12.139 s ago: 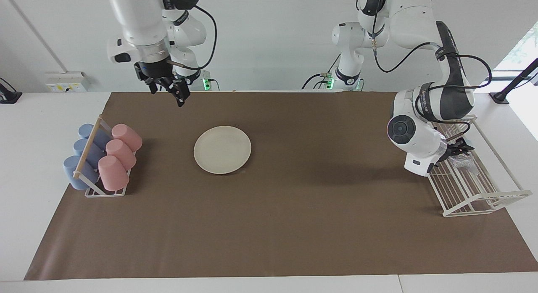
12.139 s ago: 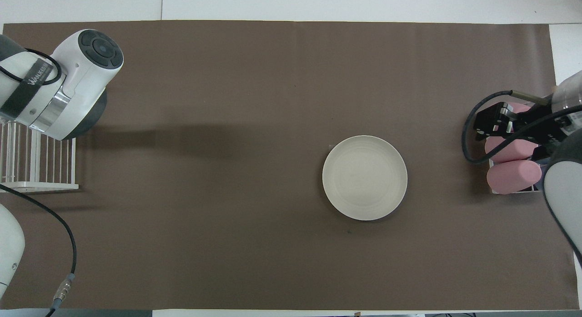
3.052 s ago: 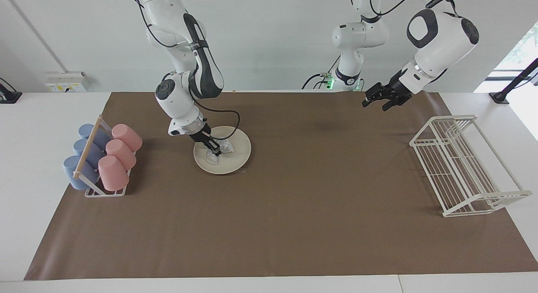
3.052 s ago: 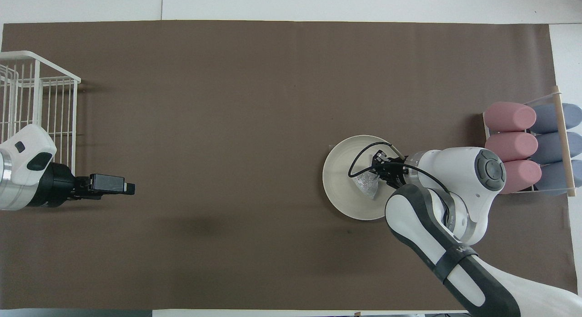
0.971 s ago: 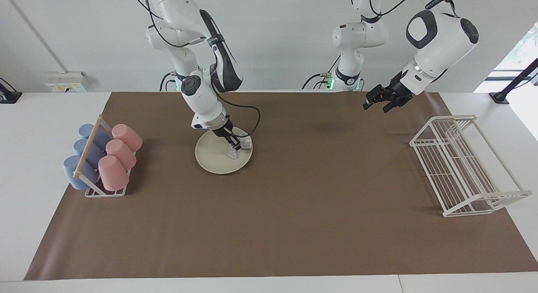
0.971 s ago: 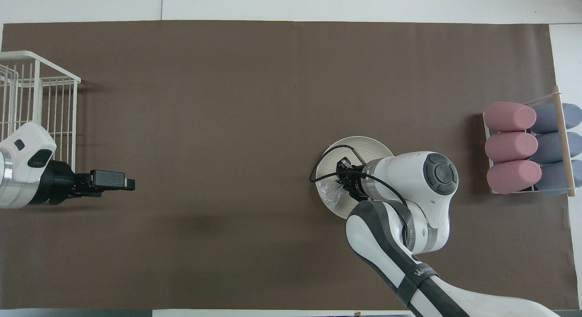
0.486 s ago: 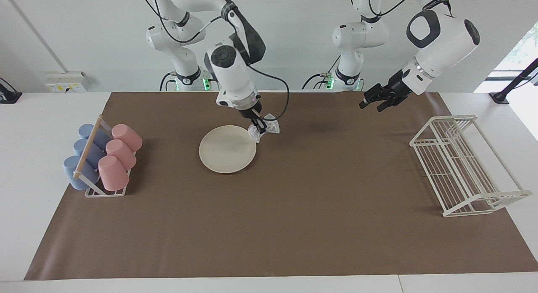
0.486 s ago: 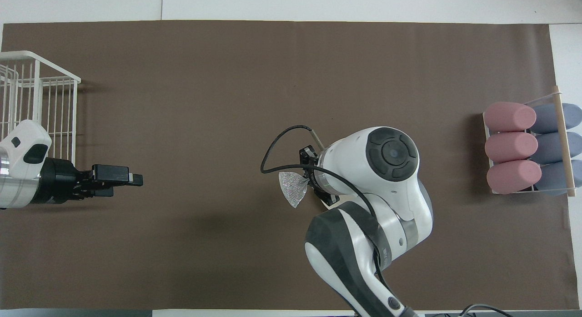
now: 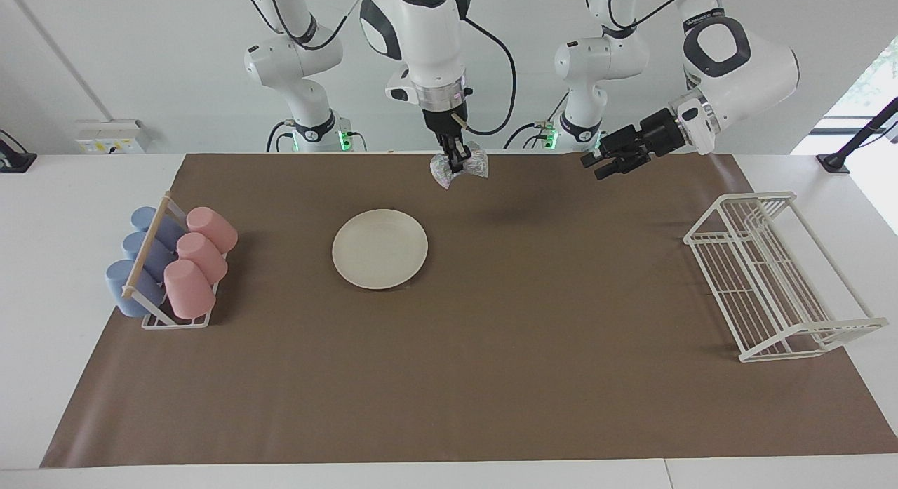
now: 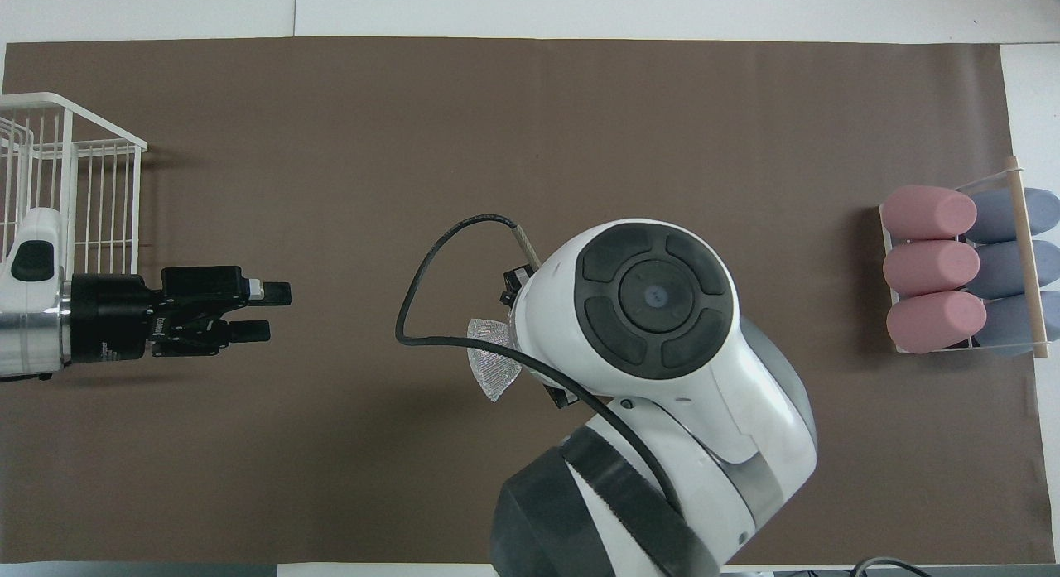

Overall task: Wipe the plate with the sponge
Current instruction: 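Lift the sponge toward the left gripper while the left gripper reaches out, then grasp the sponge with the left gripper while the right gripper releases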

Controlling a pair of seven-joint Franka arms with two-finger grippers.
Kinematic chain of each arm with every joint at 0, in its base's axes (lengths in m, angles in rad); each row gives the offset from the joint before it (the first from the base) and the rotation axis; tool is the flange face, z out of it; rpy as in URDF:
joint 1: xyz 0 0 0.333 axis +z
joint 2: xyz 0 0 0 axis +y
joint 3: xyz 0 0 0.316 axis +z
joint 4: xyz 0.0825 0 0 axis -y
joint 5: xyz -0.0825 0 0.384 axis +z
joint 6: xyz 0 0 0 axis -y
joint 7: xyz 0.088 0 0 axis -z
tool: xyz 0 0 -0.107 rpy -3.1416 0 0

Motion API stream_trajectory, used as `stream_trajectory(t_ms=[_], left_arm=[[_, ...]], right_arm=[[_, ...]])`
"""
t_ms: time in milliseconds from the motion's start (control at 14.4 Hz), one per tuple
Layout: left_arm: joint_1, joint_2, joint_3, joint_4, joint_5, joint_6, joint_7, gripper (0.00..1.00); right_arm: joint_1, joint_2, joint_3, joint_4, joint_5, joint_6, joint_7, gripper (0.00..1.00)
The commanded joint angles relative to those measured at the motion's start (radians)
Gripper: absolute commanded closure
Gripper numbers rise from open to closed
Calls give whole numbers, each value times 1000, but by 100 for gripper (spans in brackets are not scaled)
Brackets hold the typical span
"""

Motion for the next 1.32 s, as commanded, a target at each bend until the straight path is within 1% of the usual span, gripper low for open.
stream_trajectory(t_ms=[0,208,277,416,486,555,763,902,1110,1179,1249], left_arm=[[-3,-44,-1,-74,-172,-9,13,0],[-36,-47,-2,-146,-323,-10,112,0],[-47,-45,-2,-162,-343,-13,160,0],[-93,-30,-1,-182,-368,-32,260,0],[-93,-24,-1,-191,-374,-73,277,0],[-95,-13,-2,-189,-389,-87,280,0],[-145,1,-2,-188,-403,-84,306,0],[-162,17,-4,-182,-405,-46,308,0],[-173,19,-2,-180,-405,-40,314,0],[-175,19,-2,-179,-405,-40,315,15],[-175,20,-4,-176,-405,-38,315,42]], right_arm=[[32,24,2,18,-15,35,119,100],[42,33,19,18,46,126,211,100],[57,37,19,22,47,132,226,100],[76,53,19,28,43,137,246,100],[76,53,19,28,41,144,247,100],[76,53,19,28,40,144,247,100],[76,53,19,27,40,144,247,100],[74,53,19,27,40,144,247,100],[74,53,19,27,40,144,247,100],[74,53,19,27,38,143,247,100],[74,53,19,27,38,143,247,100]])
